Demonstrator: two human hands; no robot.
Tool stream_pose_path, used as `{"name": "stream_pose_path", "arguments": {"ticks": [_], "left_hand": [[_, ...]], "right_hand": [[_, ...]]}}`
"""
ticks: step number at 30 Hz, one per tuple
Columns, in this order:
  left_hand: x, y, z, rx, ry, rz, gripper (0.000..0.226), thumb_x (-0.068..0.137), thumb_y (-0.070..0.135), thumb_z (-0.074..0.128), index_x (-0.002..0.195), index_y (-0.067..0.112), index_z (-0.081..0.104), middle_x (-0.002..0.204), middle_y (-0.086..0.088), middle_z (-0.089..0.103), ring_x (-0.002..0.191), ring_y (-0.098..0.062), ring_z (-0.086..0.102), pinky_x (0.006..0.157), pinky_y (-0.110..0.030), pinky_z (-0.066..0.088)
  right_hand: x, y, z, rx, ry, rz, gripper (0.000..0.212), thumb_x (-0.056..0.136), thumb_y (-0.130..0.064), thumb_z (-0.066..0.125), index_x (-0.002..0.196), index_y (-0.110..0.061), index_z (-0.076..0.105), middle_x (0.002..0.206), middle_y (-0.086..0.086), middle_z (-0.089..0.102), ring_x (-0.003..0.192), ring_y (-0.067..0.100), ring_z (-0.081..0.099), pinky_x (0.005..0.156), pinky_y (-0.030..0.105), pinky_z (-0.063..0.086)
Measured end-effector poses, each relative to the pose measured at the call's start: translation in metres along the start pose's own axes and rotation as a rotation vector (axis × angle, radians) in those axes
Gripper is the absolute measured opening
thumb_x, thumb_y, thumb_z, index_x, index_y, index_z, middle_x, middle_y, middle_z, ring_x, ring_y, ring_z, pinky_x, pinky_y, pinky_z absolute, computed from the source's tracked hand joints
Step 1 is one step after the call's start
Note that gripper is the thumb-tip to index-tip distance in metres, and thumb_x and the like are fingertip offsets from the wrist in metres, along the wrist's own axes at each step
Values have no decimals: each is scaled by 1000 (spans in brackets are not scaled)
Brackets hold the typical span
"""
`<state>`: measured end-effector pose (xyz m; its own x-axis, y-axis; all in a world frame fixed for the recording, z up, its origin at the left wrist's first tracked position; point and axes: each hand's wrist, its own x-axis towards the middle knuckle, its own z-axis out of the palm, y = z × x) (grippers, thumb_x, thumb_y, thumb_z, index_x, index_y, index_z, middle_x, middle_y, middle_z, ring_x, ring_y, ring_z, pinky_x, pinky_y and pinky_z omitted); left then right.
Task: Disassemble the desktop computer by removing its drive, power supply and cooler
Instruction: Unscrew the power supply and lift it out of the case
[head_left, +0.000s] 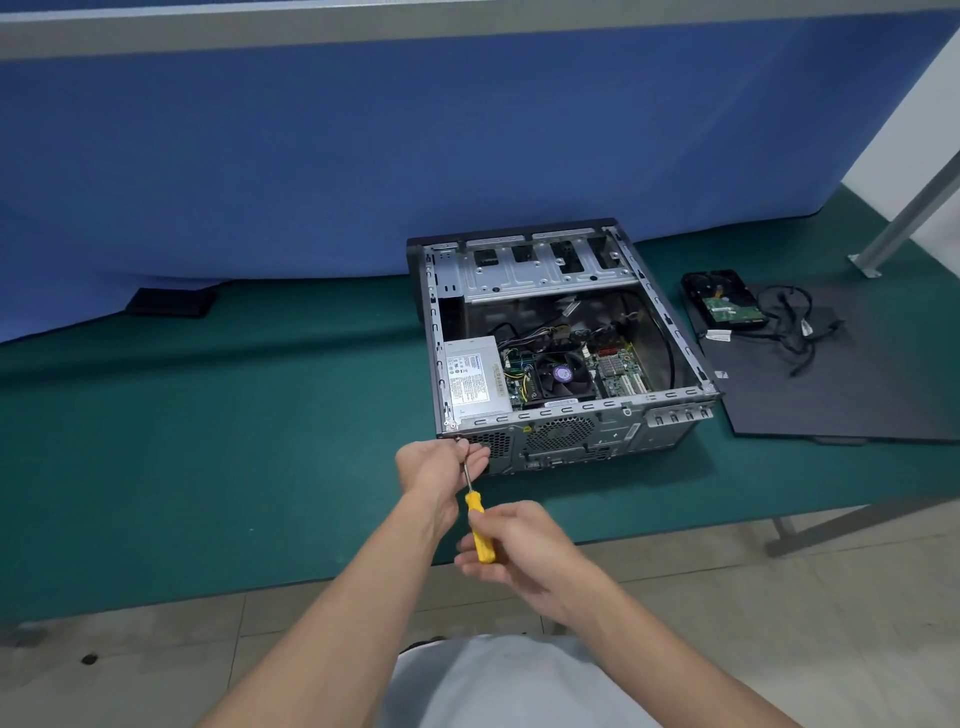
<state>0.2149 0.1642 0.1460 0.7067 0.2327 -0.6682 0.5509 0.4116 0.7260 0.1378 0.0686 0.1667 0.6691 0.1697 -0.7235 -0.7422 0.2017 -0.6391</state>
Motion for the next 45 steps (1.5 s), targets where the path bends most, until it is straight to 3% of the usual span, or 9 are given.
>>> {"name": "stream_pose_path", "arguments": {"ticks": [2, 5, 9, 14, 23, 27, 31, 38, 45], "left_hand": [[1, 0, -3, -30, -51, -25, 10, 92, -13, 52, 99, -15, 59, 87, -29, 69, 72, -30, 73, 56, -26, 59], [0, 0, -6, -47, -89, -39, 10, 91, -13, 54, 99, -16, 59, 87, -29, 69, 74, -32, 73, 59, -29, 60], [0, -1, -3, -28, -24, 1, 11, 85, -14, 63, 96, -15, 61, 84, -29, 69, 71, -30, 73, 55, -25, 58], [2, 1, -5, -38, -66, -33, 9, 92, -13, 54, 98, -15, 60, 86, -28, 70, 73, -30, 73, 56, -26, 58], [1, -1, -6, -67, -94, -30, 9, 94, -6, 55, 96, -13, 60, 84, -26, 71, 77, -32, 74, 63, -30, 61], [2, -3, -6, -23, -85, -24, 11, 96, -2, 55, 97, -11, 61, 84, -23, 72, 78, -30, 74, 66, -32, 61], [2, -3, -8, 35, -78, -2, 11, 95, -3, 54, 99, -10, 62, 85, -22, 72, 78, -29, 74, 65, -30, 61], [4, -6, -5, 7, -63, 21, 7, 92, -3, 59, 94, -9, 63, 81, -21, 73, 78, -29, 74, 69, -31, 61], [9, -9, -5, 124, -26, 79, 10, 96, 2, 57, 88, -1, 64, 85, -19, 73, 77, -26, 74, 68, -30, 61]], "right_hand": [[-2, -5, -2, 170, -100, 70, 14, 99, -2, 46, 99, 9, 54, 83, 23, 61, 67, 28, 65, 64, 33, 59], [0, -3, -2, 80, -38, 30, 15, 96, 2, 49, 108, 11, 52, 82, 21, 62, 67, 26, 66, 62, 31, 59], [1, 1, 4, 7, 54, -8, 25, 91, 2, 59, 113, 8, 49, 84, 17, 59, 63, 23, 65, 61, 30, 59], [0, -4, -2, 93, -46, 35, 21, 99, -6, 47, 104, 12, 58, 82, 21, 63, 68, 24, 62, 68, 35, 57], [4, 0, -2, -20, 75, -19, 13, 93, -4, 60, 100, -2, 49, 85, 15, 56, 59, 22, 65, 59, 31, 59], [4, 0, -12, -172, 91, 5, 13, 94, -7, 59, 102, -6, 48, 91, 15, 60, 64, 23, 69, 65, 34, 60], [-1, -7, -32, -307, 4, 18, 12, 97, -4, 51, 109, -7, 50, 88, 14, 57, 66, 26, 68, 67, 37, 60], [2, -14, -52, -191, 25, -95, 12, 97, -5, 52, 109, -6, 52, 91, 17, 58, 73, 31, 72, 65, 34, 58], [8, -9, -52, -169, 54, -121, 10, 97, -6, 52, 107, -9, 52, 89, 14, 60, 74, 28, 72, 64, 31, 57]]}}
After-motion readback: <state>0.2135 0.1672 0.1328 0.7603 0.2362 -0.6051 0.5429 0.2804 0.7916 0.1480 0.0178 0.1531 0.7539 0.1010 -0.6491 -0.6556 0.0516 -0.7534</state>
